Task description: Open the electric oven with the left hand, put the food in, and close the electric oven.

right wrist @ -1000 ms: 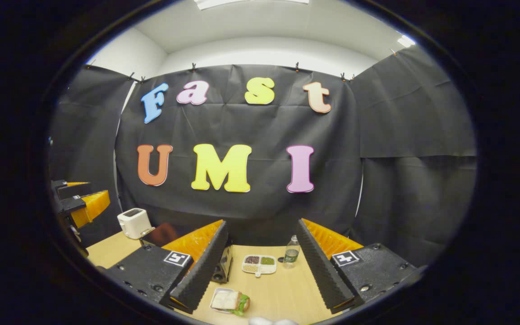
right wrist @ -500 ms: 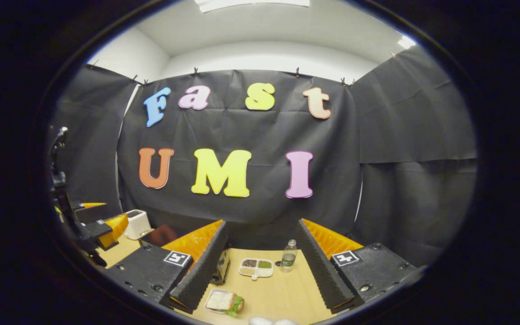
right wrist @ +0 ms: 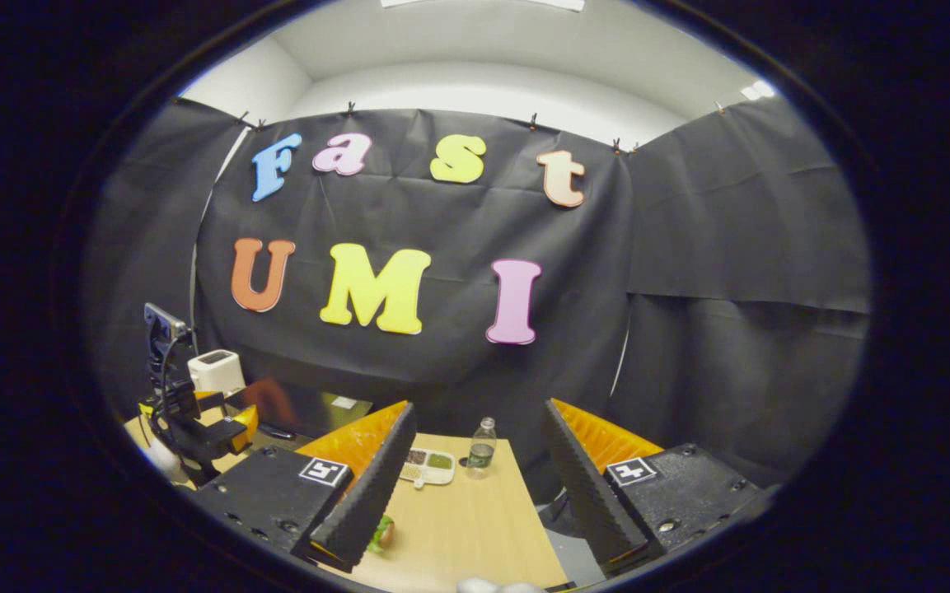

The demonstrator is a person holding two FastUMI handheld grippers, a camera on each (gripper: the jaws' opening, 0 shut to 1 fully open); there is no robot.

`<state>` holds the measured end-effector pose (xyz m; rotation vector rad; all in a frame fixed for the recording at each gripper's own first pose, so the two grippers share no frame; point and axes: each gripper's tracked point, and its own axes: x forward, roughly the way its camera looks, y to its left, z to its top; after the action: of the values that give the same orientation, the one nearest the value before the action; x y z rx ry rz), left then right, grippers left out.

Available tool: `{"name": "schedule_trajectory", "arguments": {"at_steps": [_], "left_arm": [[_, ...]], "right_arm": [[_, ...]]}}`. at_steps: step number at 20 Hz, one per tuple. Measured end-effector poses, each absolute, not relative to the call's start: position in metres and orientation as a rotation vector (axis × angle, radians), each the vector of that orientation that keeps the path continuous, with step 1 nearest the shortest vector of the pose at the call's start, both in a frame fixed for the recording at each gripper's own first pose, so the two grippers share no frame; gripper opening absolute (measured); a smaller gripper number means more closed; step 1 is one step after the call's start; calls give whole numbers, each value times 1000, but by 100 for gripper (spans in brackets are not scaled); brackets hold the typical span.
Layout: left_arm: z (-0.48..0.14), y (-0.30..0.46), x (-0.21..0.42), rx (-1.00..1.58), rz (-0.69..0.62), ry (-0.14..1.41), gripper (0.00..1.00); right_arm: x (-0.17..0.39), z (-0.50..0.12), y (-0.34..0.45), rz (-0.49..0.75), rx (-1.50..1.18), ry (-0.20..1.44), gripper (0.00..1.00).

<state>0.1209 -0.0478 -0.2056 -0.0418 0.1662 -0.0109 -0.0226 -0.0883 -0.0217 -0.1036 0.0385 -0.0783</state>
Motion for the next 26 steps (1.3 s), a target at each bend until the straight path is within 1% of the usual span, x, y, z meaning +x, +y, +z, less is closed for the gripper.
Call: {"name": "schedule_trajectory", "arguments": {"at_steps": [2,5,11,12,13,14,15,26], "left_arm": [[-224,-43,138,-48,4,191,95],[-250,-45,162,-43,-9,236,95],[-279,-43,177,-32,-17,297,96],[-277,-43,176,-25,-20,289,98],[-278,-43,174,-24,-21,288,90],[-278,-42,170,-26,-24,285,98],[-278,-43,166,-27,-29,283,98],[-286,-41,116,-15,-41,302,98]], "right_arm": [[-23,-29,-95,-100,-105,67,97],[-22,-37,-100,-134,-98,105,97],[-16,-41,-93,-147,-112,125,97],[-16,-42,-91,-144,-110,125,98],[-15,-41,-89,-139,-110,124,98],[-14,-42,-86,-133,-110,124,100],[-11,-42,-84,-130,-110,124,100],[-18,-56,-71,-78,-92,125,100]]}}
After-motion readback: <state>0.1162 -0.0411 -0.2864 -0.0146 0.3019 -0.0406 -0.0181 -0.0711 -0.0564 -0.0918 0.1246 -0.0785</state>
